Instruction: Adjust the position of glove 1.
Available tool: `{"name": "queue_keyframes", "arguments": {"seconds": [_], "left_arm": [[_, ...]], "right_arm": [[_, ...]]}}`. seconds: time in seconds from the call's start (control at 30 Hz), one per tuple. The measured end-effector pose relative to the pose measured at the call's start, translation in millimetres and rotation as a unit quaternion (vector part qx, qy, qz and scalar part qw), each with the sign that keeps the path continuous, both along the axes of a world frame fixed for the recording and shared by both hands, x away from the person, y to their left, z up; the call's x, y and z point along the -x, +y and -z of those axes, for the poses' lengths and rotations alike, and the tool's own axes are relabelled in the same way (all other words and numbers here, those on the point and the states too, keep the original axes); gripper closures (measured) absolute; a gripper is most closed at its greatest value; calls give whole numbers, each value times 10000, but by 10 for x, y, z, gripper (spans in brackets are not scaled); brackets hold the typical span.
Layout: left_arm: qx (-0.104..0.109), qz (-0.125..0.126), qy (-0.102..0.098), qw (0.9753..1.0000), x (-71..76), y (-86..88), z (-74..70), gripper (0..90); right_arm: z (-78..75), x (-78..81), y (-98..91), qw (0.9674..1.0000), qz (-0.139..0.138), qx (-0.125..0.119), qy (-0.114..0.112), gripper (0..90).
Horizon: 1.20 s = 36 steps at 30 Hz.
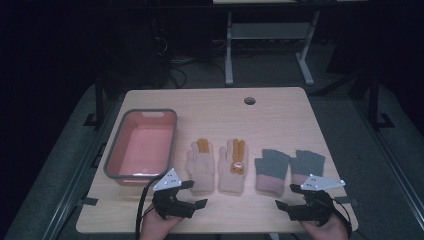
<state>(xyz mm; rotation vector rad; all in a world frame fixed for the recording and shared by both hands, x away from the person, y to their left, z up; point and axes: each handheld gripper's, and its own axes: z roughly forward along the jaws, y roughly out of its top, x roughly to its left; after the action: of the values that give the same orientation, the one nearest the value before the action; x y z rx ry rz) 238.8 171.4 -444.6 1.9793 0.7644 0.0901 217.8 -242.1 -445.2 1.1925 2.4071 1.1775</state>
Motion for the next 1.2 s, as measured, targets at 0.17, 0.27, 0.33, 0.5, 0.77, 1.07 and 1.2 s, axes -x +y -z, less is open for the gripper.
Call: {"name": "queue_keyframes", "arguments": {"seconds": [0.17,0.27,0.33,0.5,0.77,1.07,1.2], "left_arm": [[6,22,-12,10000,14,-12,-2,177],[-21,29,-30,10000,32,-6,-4,177],[-1,9,-36,10000,38,9,-11,177],[17,-53,-56,10000,32,42,-21,178],[37,-57,-67,10000,37,44,-43,179],[-21,-79,-113,9999,35,56,-40,179],[-44,-57,-149,9999,29,56,-43,180]], "right_arm": [[5,4,54,9999,-128,65,66,202],[-30,6,119,9996,-254,124,17,203],[-74,-4,160,9994,-309,147,-13,203],[-211,-112,276,9985,-503,224,-77,213],[-311,-290,433,9960,-778,430,39,217],[-541,-530,672,9898,-1201,755,149,222],[-607,-629,785,9876,-1317,837,140,224]]}}
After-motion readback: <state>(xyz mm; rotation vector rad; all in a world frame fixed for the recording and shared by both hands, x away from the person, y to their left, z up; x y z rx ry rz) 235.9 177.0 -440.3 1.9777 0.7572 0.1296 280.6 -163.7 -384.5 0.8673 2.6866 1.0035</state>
